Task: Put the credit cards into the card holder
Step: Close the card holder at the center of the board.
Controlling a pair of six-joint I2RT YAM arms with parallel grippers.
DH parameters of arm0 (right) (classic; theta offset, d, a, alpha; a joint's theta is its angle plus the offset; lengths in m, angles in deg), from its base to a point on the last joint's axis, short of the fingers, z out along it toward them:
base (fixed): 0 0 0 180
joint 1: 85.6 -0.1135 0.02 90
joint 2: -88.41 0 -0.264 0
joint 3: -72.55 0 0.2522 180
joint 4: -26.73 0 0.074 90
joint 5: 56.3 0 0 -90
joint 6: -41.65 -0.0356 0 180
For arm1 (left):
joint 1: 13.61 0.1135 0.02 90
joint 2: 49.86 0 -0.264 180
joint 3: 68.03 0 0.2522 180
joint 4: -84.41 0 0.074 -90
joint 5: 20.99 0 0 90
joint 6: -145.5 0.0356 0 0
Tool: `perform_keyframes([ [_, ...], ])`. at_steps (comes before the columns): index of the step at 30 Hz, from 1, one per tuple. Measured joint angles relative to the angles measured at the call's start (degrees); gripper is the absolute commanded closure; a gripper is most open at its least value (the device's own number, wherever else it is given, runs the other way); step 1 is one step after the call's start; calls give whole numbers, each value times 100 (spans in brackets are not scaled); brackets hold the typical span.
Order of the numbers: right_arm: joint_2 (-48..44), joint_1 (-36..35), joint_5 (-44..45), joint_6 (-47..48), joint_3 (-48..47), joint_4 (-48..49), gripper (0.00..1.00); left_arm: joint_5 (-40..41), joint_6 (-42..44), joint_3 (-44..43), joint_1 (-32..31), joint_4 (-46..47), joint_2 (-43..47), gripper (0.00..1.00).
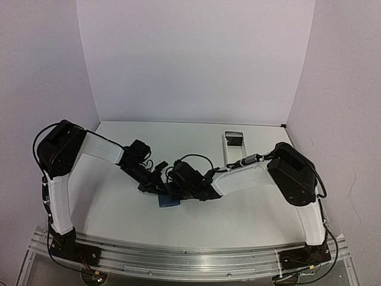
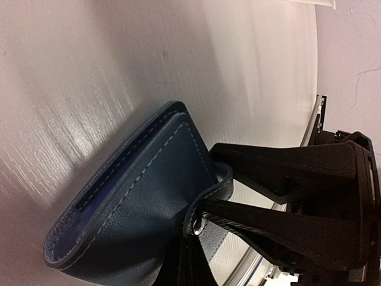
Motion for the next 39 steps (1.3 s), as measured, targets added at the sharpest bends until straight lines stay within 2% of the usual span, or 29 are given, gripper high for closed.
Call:
perform_keyframes([
  [6,20,-77,245,-24,-12,6,76,33,17,-33,-6,-52,0,100],
  [11,-8,-63,260,-28,-17,-64,59,156,527,-239,-38,-360,-50,100],
  [14,-103,11,148,-64,111,-58,54,207,984,-418,-49,-627,-116,100],
  [23,-711,389,-418,97,348,-698,49,299,2082,-1214,-96,-1228,-529,100],
  [35,-1833,591,-305,138,833,-749,44,244,2308,-1568,-79,-1540,-734,100],
  [37,-1853,604,-273,136,896,-751,44,231,2298,-1610,-76,-1597,-759,97],
  [39,-1853,606,-242,131,950,-754,43,202,2252,-1612,-70,-1602,-761,88],
])
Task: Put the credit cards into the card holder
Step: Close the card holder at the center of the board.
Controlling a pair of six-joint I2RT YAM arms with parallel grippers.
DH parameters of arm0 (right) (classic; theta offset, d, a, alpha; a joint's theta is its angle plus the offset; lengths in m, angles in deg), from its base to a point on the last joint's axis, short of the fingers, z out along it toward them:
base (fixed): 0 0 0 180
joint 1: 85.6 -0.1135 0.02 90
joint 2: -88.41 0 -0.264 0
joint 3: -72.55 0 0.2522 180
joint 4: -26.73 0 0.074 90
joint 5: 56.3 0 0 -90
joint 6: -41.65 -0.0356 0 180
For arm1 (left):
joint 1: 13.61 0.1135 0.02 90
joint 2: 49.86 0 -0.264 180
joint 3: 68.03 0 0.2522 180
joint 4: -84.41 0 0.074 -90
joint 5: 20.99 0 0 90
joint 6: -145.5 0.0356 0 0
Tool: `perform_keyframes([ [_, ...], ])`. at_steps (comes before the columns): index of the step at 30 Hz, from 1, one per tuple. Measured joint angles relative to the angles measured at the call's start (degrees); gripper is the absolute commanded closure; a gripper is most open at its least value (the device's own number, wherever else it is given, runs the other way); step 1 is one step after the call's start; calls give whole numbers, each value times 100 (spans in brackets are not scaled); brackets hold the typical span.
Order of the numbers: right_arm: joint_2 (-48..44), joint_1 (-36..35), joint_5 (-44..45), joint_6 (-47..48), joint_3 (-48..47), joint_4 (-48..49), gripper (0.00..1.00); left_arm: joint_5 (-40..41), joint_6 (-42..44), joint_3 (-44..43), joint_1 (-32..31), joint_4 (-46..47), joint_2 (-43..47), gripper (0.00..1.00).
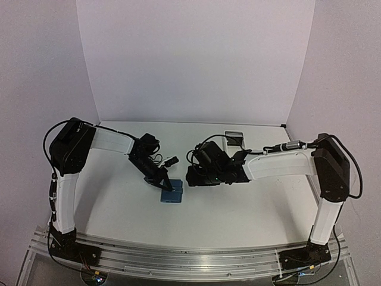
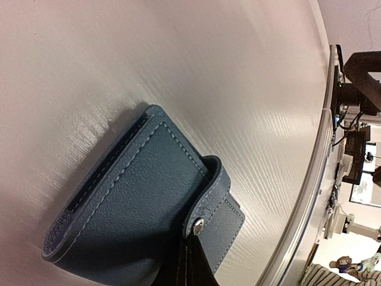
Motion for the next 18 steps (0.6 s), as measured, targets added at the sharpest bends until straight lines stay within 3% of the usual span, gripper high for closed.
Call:
perform_keyframes([
  [6,-4,2,32,-19,60,-19,43,-174,-162,-13,2,-11,3,77],
  [10,-50,2,32,-36,96,-11,42,-174,-147,-106,-2,-149,3,63],
  [13,-117,2,43,-39,136,-6,42,34,-86,-311,5,-287,4,52],
  [18,-182,2,58,-32,143,14,42,418,-6,-587,42,-426,14,44],
])
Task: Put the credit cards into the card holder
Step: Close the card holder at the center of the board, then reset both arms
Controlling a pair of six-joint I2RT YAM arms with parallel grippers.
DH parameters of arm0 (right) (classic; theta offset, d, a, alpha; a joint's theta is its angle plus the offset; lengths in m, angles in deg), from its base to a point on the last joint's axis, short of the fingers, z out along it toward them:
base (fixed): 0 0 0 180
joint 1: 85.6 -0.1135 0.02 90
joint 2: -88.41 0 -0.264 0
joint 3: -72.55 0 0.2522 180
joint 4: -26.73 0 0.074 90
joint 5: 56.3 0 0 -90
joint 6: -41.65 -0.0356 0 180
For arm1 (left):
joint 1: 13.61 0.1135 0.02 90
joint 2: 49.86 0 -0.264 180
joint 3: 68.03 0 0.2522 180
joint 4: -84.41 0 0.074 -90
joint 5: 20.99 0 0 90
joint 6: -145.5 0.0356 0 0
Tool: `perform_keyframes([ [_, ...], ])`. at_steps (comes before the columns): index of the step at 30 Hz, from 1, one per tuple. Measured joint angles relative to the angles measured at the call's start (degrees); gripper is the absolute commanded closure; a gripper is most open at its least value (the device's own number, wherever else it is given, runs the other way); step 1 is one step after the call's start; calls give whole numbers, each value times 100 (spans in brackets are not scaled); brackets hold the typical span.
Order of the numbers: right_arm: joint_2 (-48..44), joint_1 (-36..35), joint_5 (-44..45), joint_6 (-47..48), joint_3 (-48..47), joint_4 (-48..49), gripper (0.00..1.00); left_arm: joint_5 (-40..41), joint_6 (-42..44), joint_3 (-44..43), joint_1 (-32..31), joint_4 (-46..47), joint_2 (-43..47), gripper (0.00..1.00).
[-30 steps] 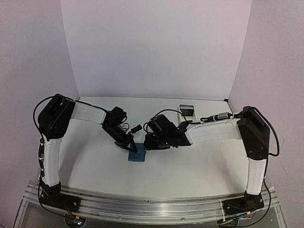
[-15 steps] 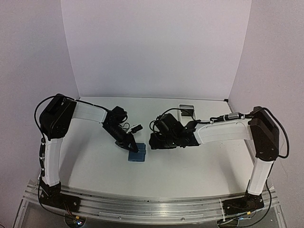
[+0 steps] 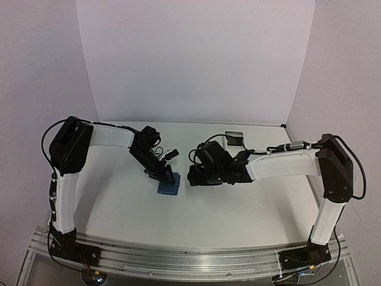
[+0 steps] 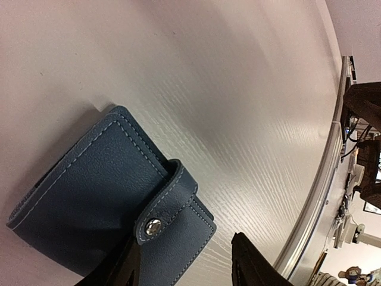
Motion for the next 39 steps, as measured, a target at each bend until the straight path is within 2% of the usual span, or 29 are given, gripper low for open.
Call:
perform_keyframes([
  [7,-60,0,4,39,2,4,42,22,-253,35,34,-186,160,31],
  [15,-336,0,23,45,43,39,41,-225,-889,70,63,-159,669,31],
  [23,-597,65,142,69,293,72,40,-284,-1879,1317,598,513,1575,32],
  [26,-817,213,168,123,434,86,35,-61,-2089,1815,804,745,1794,31],
  [29,-1387,596,260,291,817,91,30,434,-2169,2468,1009,1114,2405,27],
  [32,-2316,1323,366,532,1381,125,21,966,-2161,3093,1475,1609,3510,11],
  [34,-3159,2050,473,787,1867,169,15,1387,-2004,3481,1846,2081,4350,2],
  [36,-4008,2787,615,1118,2341,202,8,2095,-1853,3986,2113,2644,5255,1],
  [39,-5070,3477,807,1589,3021,355,2,3241,-1666,4739,2148,3386,6245,7],
])
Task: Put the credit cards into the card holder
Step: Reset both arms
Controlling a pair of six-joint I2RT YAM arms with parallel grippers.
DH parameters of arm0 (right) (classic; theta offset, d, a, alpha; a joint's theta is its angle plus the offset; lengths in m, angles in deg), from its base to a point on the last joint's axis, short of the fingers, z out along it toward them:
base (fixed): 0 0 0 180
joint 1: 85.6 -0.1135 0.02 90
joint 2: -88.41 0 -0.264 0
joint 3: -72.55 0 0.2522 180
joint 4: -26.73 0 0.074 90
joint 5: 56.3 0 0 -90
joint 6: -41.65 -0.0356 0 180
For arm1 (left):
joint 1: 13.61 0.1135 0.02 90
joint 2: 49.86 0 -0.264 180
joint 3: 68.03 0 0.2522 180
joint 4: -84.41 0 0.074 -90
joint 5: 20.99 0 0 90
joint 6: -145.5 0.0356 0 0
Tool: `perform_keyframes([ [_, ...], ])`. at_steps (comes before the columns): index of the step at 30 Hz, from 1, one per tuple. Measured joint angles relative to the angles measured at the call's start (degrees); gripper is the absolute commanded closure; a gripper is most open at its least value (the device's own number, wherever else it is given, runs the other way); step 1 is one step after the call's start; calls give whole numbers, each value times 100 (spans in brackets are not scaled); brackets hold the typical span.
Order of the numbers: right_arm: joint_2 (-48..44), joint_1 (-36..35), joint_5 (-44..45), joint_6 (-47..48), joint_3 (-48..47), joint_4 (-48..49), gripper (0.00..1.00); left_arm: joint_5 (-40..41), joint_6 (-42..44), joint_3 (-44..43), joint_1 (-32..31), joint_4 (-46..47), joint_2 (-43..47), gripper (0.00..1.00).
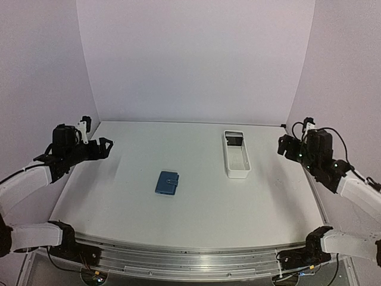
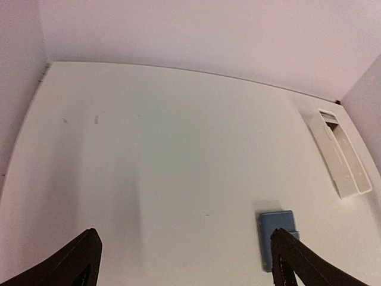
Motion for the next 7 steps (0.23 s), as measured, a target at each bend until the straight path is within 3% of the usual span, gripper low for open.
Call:
perform_keyframes([
  [7,-1190,409,104,642,1708,522,2,1546,262,1558,141,424,881,10],
])
